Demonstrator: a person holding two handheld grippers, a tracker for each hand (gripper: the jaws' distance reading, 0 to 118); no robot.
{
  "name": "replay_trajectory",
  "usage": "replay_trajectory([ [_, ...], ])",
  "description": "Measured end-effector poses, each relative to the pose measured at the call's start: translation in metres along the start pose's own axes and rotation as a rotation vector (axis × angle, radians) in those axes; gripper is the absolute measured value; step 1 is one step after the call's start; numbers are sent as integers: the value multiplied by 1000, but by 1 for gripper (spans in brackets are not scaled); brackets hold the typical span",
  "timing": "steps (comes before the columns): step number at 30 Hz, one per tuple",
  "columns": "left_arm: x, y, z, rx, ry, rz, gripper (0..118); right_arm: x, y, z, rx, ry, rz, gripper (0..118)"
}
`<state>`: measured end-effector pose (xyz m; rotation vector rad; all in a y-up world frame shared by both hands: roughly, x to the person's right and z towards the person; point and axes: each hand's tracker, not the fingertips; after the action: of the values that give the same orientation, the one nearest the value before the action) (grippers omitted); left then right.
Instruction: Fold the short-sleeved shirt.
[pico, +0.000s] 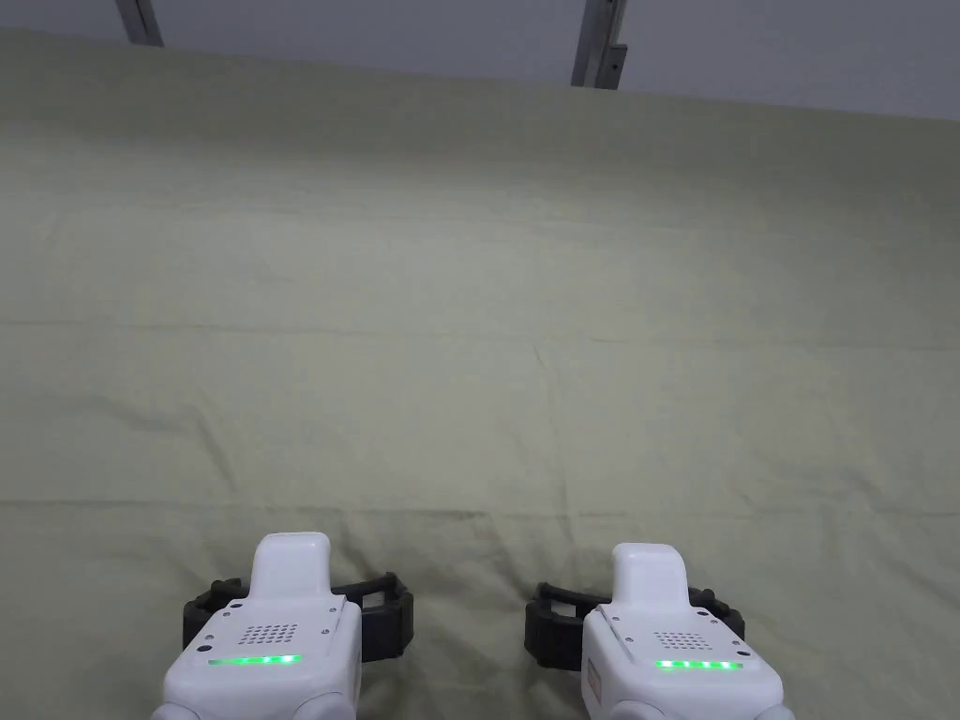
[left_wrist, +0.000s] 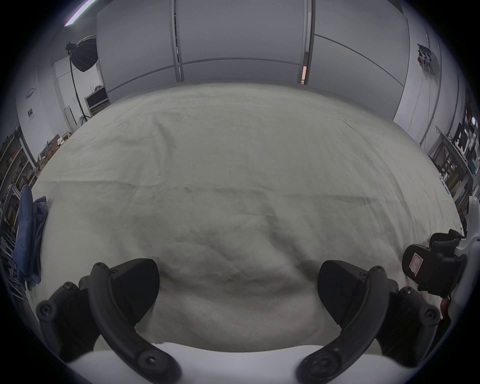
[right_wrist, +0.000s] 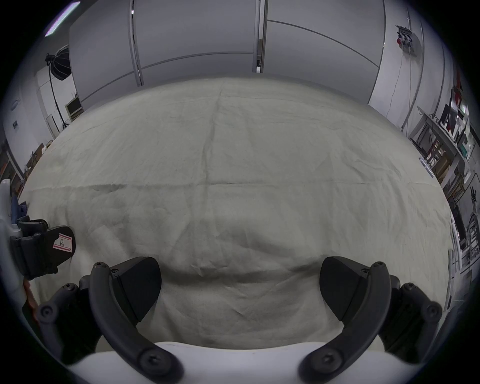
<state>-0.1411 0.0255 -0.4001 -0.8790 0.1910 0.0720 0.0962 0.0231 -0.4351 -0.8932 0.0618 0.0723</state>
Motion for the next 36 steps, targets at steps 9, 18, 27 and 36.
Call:
replay_trajectory([
  [9, 0, -1, 0, 0, 0, 0, 118, 0, -1, 0, 2, 1, -2, 118],
  [18, 0, -2, 0, 1, 0, 0, 118, 0, -1, 0, 3, 2, -3, 118],
  [27, 1, -2, 0, 0, 1, -1, 118, -1, -2, -1, 5, -5, 1, 118],
  [36, 0, -2, 0, 1, -1, 0, 118, 0, -2, 0, 7, 1, -6, 118],
])
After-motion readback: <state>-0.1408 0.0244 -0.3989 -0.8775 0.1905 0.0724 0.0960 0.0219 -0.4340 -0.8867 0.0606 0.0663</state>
